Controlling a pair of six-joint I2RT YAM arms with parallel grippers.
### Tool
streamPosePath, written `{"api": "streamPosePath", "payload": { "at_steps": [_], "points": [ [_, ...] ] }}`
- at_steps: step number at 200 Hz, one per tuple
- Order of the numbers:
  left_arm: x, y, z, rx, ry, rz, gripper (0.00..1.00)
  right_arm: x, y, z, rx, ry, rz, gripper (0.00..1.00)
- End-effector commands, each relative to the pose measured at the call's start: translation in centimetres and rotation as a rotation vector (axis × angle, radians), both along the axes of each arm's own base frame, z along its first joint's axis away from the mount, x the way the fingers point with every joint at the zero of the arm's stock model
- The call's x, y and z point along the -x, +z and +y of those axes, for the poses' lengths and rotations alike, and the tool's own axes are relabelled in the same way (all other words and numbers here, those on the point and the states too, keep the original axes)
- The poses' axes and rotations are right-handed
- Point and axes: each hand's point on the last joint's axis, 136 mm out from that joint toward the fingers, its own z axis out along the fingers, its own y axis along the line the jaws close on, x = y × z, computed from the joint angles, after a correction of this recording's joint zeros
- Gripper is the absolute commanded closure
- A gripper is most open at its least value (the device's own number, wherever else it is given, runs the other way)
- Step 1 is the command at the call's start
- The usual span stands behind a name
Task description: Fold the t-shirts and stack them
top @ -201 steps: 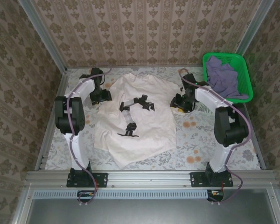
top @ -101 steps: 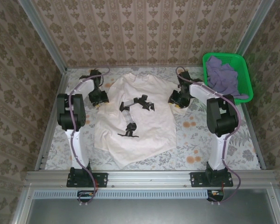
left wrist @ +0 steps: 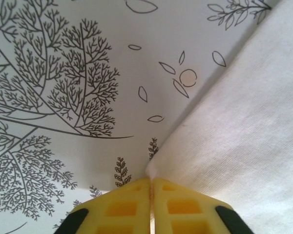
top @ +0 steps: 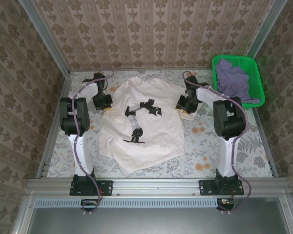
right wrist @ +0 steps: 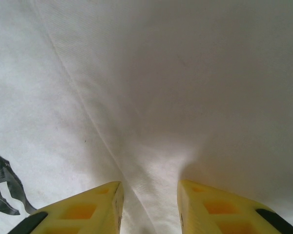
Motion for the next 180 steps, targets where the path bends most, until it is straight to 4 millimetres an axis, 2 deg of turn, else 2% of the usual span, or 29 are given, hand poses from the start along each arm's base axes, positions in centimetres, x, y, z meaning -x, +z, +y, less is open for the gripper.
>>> {"api": "streamPosePath", "payload": {
  "at_steps": [1, 42, 85, 138, 180],
  "points": [
    [-0.5, 0.9, -0.1, 0.013, -0.007, -0.014, 1.0, -0.4, -0.2, -0.6, 0.021, 0.004, 0.009, 0.64],
    [-1.2, 2.5, 0.2, 0.004, -0.008, -0.042, 1.0, -0.7, -0.8, -0.9, 0.023, -0.001, 0.022, 0.65],
    [-1.6, 5.1, 2.1, -0.037, 0.018, -0.105, 1.0, -0.7, -2.1, -1.9, 0.047, -0.03, 0.063, 0.66],
    [-3.0, 6.3, 7.7, -0.072, 0.135, -0.133, 1.0, -2.2, -2.5, -2.1, 0.046, -0.067, 0.079, 0.71],
    [-6.7, 7.4, 11.9, -0.109, 0.197, -0.196, 1.0, -3.4, -2.7, -1.8, 0.033, -0.071, 0.088, 0.71]
  ]
}}
